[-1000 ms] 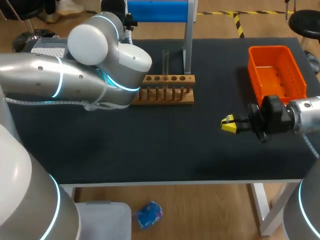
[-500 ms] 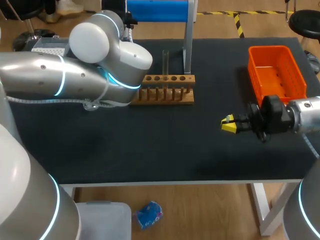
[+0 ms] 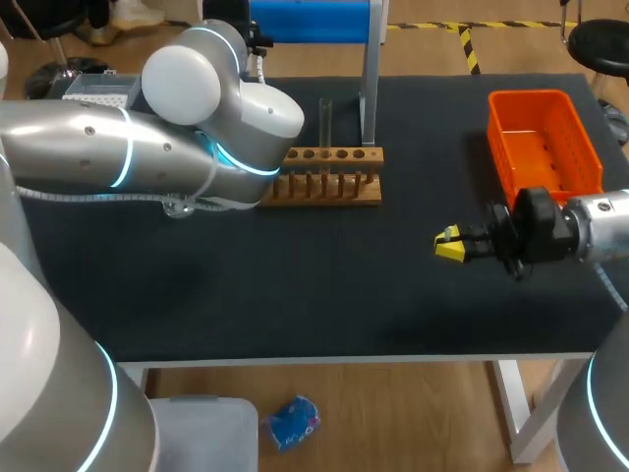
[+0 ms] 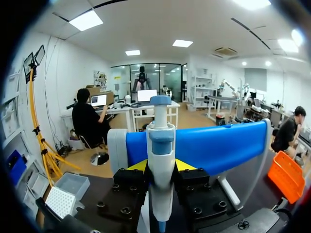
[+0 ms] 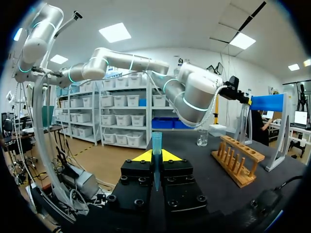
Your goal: Invert the test tube, pick up the pipette, mount the tip to pipette, aspirate from beaker and dispense into the tube, eject the tip, return the pipette, and cap with the stopper.
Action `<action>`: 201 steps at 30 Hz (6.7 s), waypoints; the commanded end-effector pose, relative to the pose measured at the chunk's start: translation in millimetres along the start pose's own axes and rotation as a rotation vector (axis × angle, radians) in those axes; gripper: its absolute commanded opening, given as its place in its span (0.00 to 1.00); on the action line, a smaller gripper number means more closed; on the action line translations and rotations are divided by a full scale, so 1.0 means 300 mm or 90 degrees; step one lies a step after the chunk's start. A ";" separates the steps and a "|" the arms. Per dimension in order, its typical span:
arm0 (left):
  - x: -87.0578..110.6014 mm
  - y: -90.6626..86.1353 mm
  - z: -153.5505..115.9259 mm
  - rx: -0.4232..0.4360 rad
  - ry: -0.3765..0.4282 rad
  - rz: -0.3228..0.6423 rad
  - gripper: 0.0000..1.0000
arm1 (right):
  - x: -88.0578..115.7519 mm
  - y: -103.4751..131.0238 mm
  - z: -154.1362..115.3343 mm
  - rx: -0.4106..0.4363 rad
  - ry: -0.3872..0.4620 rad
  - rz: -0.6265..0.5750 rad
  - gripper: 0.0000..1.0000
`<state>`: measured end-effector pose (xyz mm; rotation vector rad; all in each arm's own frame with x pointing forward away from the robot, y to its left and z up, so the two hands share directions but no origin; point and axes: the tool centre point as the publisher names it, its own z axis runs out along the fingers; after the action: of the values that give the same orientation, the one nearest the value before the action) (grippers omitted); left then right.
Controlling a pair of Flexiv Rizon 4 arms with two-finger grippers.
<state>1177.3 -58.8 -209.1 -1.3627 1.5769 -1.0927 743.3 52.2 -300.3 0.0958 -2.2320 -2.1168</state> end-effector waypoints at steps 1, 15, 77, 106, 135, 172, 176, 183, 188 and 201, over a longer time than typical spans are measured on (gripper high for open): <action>0.007 -0.018 -0.008 0.002 -0.008 -0.001 0.00 | 0.002 0.000 0.000 0.000 0.000 0.000 0.00; 0.006 -0.146 -0.081 0.045 -0.031 0.010 0.00 | 0.002 0.000 0.000 0.000 0.000 0.000 0.00; 0.258 -0.026 -0.699 0.149 0.655 0.185 0.00 | 0.002 0.000 0.000 0.000 0.000 0.000 0.00; 0.567 0.081 -1.025 0.189 0.642 0.221 0.00 | 0.002 0.000 0.000 0.000 0.000 0.000 0.00; 0.697 0.053 -1.091 0.156 0.730 0.214 0.00 | -0.058 -0.035 0.090 -0.026 0.003 0.004 0.00; 0.869 0.025 -1.228 0.168 0.836 0.220 0.00 | -0.166 -0.014 0.310 -0.060 0.021 -0.031 0.00; 0.869 0.025 -1.228 0.168 0.836 0.220 0.00 | -0.177 -0.011 0.323 -0.062 0.023 -0.033 0.00; 0.869 0.025 -1.228 0.168 0.836 0.220 0.00 | -0.198 -0.010 0.340 -0.065 0.024 -0.035 0.00; 0.869 0.025 -1.228 0.168 0.836 0.220 0.00 | -0.217 -0.006 0.344 -0.065 0.024 -0.038 0.00; 0.869 0.025 -1.228 0.168 0.836 0.220 0.00 | -0.246 0.023 0.359 -0.052 0.031 -0.053 0.00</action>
<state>795.9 -271.6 -95.8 -0.0213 2.2585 -2.0256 804.7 165.9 -302.3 0.2328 -2.1416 -2.2280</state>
